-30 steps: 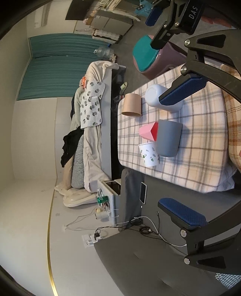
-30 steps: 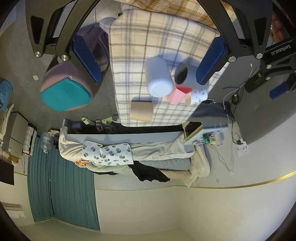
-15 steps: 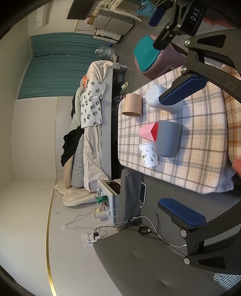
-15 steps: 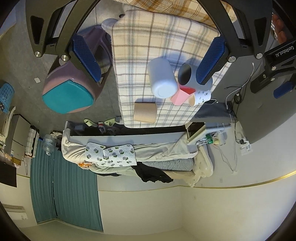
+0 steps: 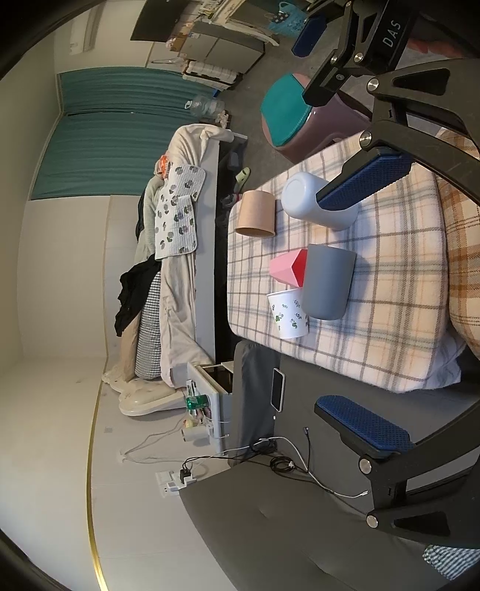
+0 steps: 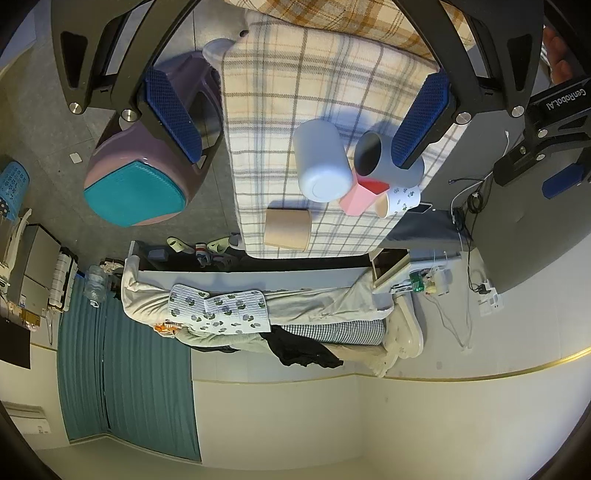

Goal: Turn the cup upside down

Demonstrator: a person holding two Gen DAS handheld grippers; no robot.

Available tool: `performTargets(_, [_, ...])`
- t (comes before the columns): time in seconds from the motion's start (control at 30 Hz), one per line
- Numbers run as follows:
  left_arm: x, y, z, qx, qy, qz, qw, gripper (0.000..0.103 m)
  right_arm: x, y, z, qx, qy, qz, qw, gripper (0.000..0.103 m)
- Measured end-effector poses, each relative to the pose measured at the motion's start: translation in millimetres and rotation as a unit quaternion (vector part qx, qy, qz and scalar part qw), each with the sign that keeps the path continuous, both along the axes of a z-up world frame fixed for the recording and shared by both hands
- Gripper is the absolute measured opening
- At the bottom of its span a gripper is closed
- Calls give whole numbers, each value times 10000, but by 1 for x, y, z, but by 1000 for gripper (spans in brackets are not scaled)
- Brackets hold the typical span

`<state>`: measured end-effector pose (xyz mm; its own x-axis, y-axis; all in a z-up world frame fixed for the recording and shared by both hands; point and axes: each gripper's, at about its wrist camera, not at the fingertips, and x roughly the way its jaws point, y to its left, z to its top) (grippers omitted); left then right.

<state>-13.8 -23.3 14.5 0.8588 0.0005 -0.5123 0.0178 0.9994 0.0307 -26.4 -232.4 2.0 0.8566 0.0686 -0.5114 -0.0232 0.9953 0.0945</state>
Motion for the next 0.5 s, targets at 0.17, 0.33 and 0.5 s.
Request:
performTargets(0.17, [0,-1,0,7,3,-1,10000,103,0,0,0,-1,-5,7,10000,103])
performTargets(0.33, [0,-1,-4,-2,34,-13,10000,103,0,0,0,-4,8,5,10000,103])
performTargets(0.5, [0,-2,-4,-6,36,-9,10000,103,-1,0,-1,-7,7,6,10000,103])
